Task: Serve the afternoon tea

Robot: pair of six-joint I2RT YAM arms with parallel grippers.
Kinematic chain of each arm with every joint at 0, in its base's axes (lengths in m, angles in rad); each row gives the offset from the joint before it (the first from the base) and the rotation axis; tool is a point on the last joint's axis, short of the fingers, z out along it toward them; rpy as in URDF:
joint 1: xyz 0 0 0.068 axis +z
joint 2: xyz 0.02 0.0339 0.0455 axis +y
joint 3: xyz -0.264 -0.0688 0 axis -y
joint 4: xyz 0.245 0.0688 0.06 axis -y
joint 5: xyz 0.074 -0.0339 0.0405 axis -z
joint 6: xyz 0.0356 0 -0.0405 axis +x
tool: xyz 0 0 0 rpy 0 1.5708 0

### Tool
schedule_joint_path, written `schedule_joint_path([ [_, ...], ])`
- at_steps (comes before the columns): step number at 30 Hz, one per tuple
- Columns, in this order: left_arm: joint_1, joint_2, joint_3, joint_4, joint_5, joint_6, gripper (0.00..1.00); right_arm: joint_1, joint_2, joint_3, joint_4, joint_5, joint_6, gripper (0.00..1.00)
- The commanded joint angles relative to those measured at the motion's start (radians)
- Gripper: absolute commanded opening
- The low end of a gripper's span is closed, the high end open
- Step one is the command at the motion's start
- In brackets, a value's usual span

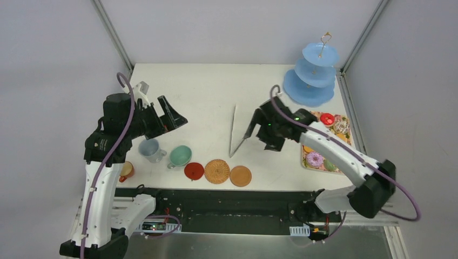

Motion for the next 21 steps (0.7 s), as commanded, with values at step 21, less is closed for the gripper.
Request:
schedule_joint_path([
  [21,-0.349,-0.038,0.099,-0.115,-0.202,0.249,1.0,0.308,0.815,0.24,0.324,0.768,0.213,0.99],
])
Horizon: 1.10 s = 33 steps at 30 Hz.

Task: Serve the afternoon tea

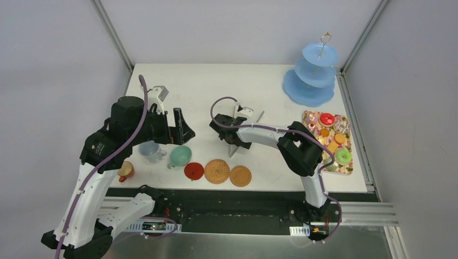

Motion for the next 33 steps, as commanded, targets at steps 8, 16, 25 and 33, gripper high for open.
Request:
schedule_joint_path([
  [8,-0.143,-0.05,0.028,-0.032,-0.192,0.151,1.0,0.048,0.065,-0.115,0.243,0.296,-0.13,0.91],
  [16,-0.144,-0.051,-0.005,-0.024,-0.186,0.128,1.0,0.067,0.038,-0.309,0.472,0.356,-0.165,0.85],
  [25,-0.143,-0.021,-0.042,0.024,-0.197,0.081,1.0,0.066,0.001,-0.419,0.65,0.343,-0.259,0.64],
  [33,-0.143,0.016,0.011,0.042,-0.198,0.015,0.96,0.013,-0.175,-0.416,0.557,0.11,-0.323,0.62],
])
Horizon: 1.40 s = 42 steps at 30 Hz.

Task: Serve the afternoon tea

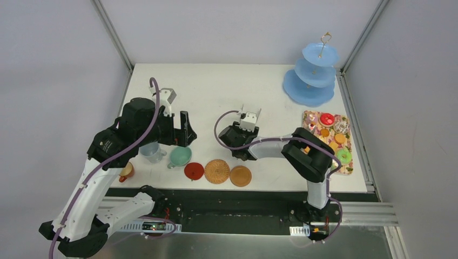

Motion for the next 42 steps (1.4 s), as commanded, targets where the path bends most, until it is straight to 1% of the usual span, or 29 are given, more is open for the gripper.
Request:
schedule_joint_path([
  [1,-0.011,0.01,0.057,0.037,-0.03,-0.051,0.96,-0.053,-0.108,-0.013,-0.117,-0.308,-0.002,0.61],
  [5,-0.01,0.015,0.072,0.049,-0.038,-0.075,0.96,-0.123,-0.176,0.02,-0.22,-0.489,-0.018,0.58],
  [7,-0.01,0.016,0.077,0.057,-0.037,-0.086,0.96,-0.154,-0.19,0.058,-0.286,-0.489,-0.018,0.58],
  [13,-0.01,0.027,0.074,0.095,-0.036,-0.137,0.96,-0.234,-0.228,0.126,-0.374,-0.489,-0.018,0.58],
  [14,-0.01,0.033,0.074,0.099,-0.033,-0.15,0.96,-0.247,-0.232,0.152,-0.415,-0.771,-0.081,0.55],
  [16,-0.01,0.05,0.077,0.103,-0.025,-0.181,0.97,-0.273,-0.242,0.205,-0.49,-0.876,-0.085,0.55],
  [19,-0.01,0.082,0.088,0.1,-0.01,-0.212,0.97,-0.331,-0.248,0.276,-0.597,-1.088,-0.089,0.56],
  [20,-0.01,0.094,0.093,0.098,-0.006,-0.224,0.97,-0.354,-0.242,0.316,-0.668,-1.145,-0.095,0.56],
  [24,-0.01,0.116,0.088,0.115,0.01,-0.268,0.98,-0.39,-0.224,0.388,-0.804,-1.25,-0.133,0.57],
  [29,-0.01,0.178,0.102,0.117,0.06,-0.32,0.99,-0.41,-0.225,0.491,-0.974,-1.278,-0.135,0.57],
  [34,-0.01,0.196,0.098,0.148,0.078,-0.346,0.99,-0.434,-0.284,0.483,-0.977,-1.311,-0.061,0.57],
  [38,-0.01,0.226,0.156,0.121,0.077,-0.307,0.99,-0.461,-0.348,0.445,-0.925,-1.312,0.02,0.57],
  [42,-0.01,0.233,0.174,0.113,0.062,-0.296,0.99,-0.501,-0.393,0.444,-0.935,-1.294,0.075,0.57],
])
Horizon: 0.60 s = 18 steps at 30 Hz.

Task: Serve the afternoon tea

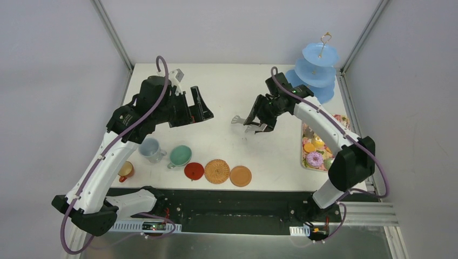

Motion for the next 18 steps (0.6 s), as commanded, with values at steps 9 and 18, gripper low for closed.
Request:
schedule_joint_path([
  [9,-0.01,0.021,0.085,0.011,0.004,0.061,0.99,-0.162,-0.192,0.02,-0.084,0.096,0.069,0.58],
  [18,-0.01,0.047,0.184,-0.082,0.009,0.175,0.99,-0.323,-0.225,0.087,-0.229,0.174,-0.019,0.58],
])
